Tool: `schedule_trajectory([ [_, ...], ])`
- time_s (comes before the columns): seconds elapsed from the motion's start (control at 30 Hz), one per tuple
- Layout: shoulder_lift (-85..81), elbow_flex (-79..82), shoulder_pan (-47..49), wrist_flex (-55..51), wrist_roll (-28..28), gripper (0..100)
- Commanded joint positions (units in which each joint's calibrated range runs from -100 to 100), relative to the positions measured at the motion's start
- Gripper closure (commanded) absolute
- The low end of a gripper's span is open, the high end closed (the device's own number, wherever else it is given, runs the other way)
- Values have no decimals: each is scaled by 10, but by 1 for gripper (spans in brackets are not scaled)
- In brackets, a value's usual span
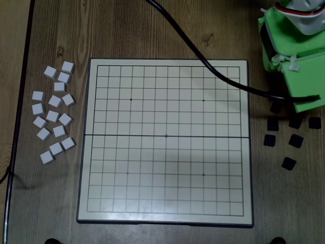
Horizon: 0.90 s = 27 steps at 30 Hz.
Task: Grasp a Black stone and put it on the board on position (0,0).
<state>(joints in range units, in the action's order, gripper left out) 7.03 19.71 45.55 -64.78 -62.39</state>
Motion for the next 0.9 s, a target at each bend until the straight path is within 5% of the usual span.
schedule_trajectory([
  [0.0, -8, -5, 6, 12, -4, 91],
  [0.87, 28, 38, 11, 78, -21, 90],
])
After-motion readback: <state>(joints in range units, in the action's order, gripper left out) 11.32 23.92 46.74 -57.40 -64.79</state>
